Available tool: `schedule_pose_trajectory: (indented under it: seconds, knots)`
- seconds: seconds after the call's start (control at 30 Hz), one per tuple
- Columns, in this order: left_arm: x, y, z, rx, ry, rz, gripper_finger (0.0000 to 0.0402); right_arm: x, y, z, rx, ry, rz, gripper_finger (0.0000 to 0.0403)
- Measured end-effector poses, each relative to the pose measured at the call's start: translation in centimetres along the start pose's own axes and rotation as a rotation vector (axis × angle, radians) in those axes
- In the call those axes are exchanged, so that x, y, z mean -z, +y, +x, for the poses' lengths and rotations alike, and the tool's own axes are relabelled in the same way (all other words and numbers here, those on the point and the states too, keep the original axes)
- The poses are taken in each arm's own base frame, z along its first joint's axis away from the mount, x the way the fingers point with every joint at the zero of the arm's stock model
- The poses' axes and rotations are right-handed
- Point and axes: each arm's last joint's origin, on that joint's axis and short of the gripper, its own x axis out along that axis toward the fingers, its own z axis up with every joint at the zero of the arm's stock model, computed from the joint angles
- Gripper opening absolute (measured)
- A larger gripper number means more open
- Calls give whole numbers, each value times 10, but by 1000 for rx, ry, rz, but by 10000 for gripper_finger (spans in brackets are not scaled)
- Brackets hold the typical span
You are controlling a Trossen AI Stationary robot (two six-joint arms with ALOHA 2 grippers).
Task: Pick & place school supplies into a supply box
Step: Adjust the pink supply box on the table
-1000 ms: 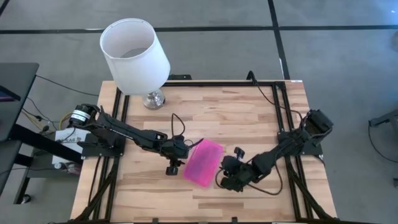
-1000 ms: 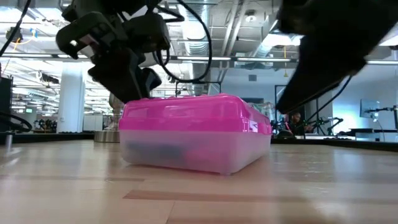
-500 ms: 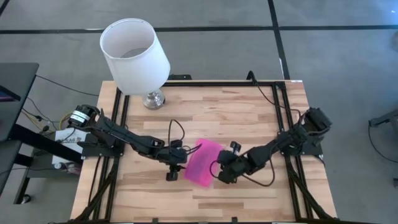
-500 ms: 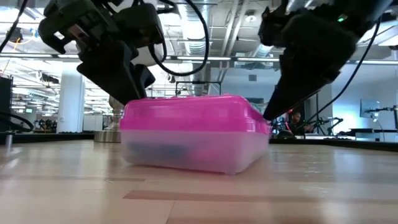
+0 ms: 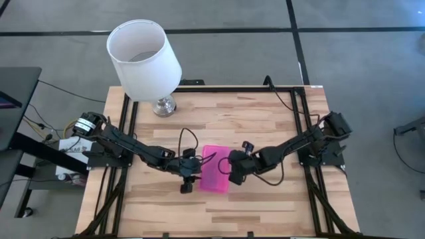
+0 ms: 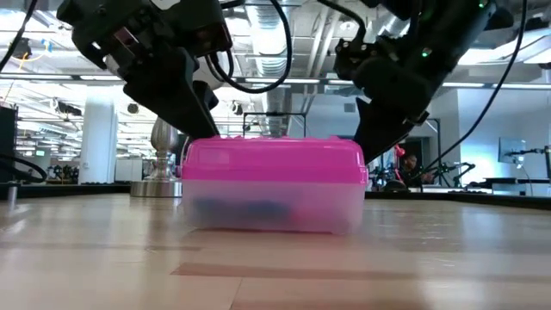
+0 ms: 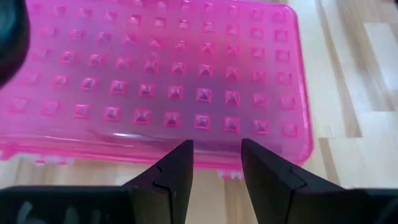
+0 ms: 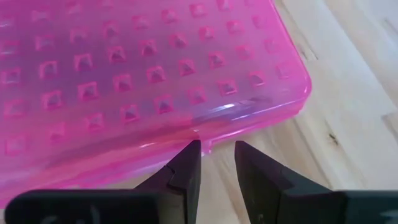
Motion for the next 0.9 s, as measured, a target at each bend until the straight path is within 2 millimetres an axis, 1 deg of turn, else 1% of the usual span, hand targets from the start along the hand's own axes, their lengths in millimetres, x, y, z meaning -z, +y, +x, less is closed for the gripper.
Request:
schedule_pose_trajectory:
  seconds: [0.17, 0.27, 0.4, 0.43, 0.5, 0.6, 0.73, 0.83, 0.9]
  knots:
    - [0, 1, 5, -23, -6, -1, 128, -4, -8, 4, 12, 12, -3, 93]
    - [2, 0, 14, -18, -10, -3, 128, -5, -12, 5, 30, 22, -1, 93]
    - [6, 0, 20, 2, 15, 0, 128, -4, -13, 5, 35, 30, -7, 93]
    - [7, 1, 21, 0, 30, 3, 128, -3, -13, 5, 33, 36, -12, 93]
    - [18, 4, 24, -21, 105, 16, 128, -2, -10, 4, 19, 45, -10, 93]
    - [15, 4, 20, -41, 104, 15, 128, 3, -5, 1, 1, 66, -28, 93]
    - [27, 8, 21, -74, 205, 29, 128, 10, 3, -4, -12, 81, -36, 93]
    - [20, 11, 20, -98, 158, 18, 128, 15, 10, -8, -27, 80, -33, 93]
    - [20, 15, 21, -121, 157, 10, 128, 17, 15, -10, -40, 77, -26, 93]
